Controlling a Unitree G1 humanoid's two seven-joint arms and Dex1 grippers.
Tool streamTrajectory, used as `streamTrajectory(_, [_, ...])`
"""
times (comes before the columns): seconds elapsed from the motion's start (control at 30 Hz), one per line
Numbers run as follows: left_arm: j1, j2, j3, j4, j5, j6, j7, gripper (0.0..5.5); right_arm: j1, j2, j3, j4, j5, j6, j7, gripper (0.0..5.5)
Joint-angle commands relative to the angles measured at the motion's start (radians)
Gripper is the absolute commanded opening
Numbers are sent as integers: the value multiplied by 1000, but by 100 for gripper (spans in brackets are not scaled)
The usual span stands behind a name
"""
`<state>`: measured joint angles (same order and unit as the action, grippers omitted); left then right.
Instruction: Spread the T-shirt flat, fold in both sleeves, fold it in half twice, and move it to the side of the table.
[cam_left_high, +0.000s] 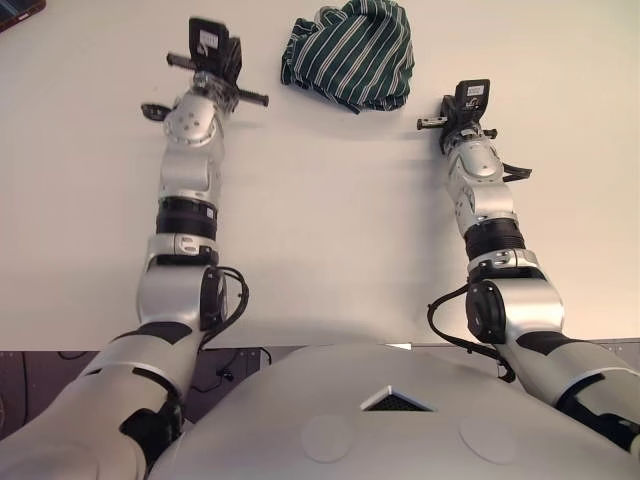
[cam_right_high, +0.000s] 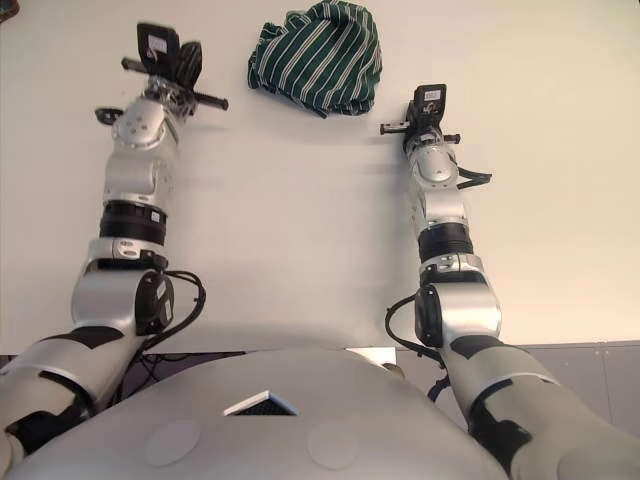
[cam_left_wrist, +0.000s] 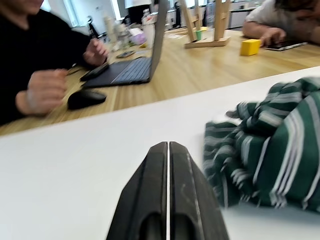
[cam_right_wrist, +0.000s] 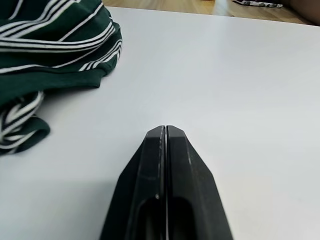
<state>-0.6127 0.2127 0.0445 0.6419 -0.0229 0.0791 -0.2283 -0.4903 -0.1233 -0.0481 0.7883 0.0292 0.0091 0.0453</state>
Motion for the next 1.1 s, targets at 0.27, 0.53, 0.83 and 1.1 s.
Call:
streamTrajectory(0.27, [89,-27,-27,-95,17,-4,20,0,-225,72,-18,86,95,99,199,63])
streamTrajectory(0.53, [154,-34,5,-167,3,27,64,0,-262,70,-74,109,167,259,241,200])
streamTrajectory(0.83, [187,-34,7,-193,3,31,86,0,-29,2,-92,-278,210,556,247,292])
streamTrajectory(1.1, [184,-35,-3,-190,10,29,89,0,-29,36,-80,-217,218,566,249,277])
